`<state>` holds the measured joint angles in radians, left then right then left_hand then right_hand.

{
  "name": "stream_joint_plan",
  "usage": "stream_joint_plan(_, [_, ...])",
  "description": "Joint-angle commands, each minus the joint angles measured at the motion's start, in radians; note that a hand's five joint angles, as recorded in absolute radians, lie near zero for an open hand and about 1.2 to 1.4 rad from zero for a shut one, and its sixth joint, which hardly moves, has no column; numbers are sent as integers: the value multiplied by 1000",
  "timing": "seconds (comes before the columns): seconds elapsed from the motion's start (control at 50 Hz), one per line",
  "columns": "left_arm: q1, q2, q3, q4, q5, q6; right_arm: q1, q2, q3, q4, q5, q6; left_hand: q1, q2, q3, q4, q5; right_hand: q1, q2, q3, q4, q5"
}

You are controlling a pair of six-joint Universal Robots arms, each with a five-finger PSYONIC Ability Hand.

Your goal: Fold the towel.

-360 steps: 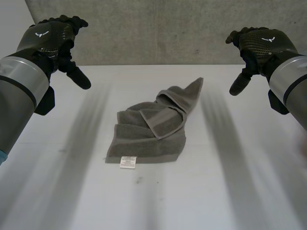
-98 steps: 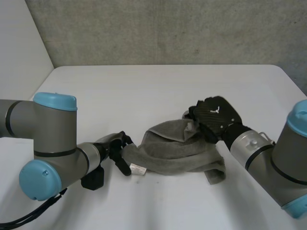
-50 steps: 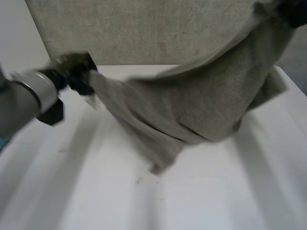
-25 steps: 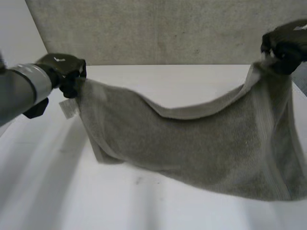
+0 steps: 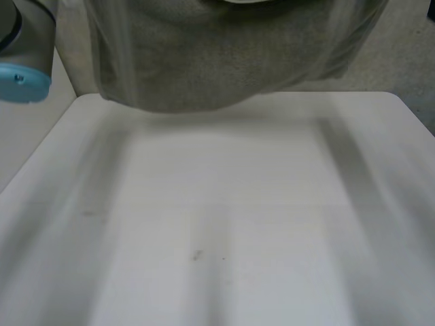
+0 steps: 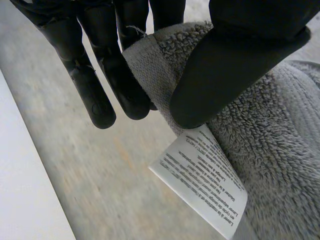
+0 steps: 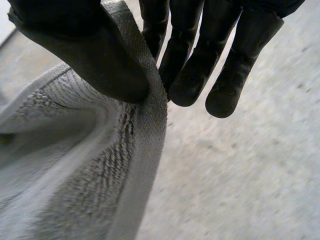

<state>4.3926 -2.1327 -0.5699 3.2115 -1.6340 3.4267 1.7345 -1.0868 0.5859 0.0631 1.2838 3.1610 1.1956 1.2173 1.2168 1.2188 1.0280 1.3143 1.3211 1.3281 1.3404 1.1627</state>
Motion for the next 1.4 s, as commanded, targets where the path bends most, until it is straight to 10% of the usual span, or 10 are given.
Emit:
stream_joint_plan(0.02, [51, 60, -365, -52, 11, -1, -20, -21, 193, 126, -147, -93, 201, 179, 180, 178, 194, 82, 75, 68, 56, 59])
stream_joint_plan(0.34, [85, 89, -1010, 240, 140, 17, -49, 148, 716, 6, -198, -461, 201, 179, 180, 178, 194, 82, 75, 68, 56, 59])
stream_joint_plan(0.7, [107, 165, -1067, 245, 143, 5, -46, 41, 1068, -325, -221, -475, 201, 179, 180, 178, 194, -736, -743, -749, -762, -759])
stream_joint_plan(1.4, [108, 158, -1102, 254, 141, 5, -18, 11, 1212, -462, -72, -573, 201, 179, 180, 178, 194, -833, -840, -847, -859, -856])
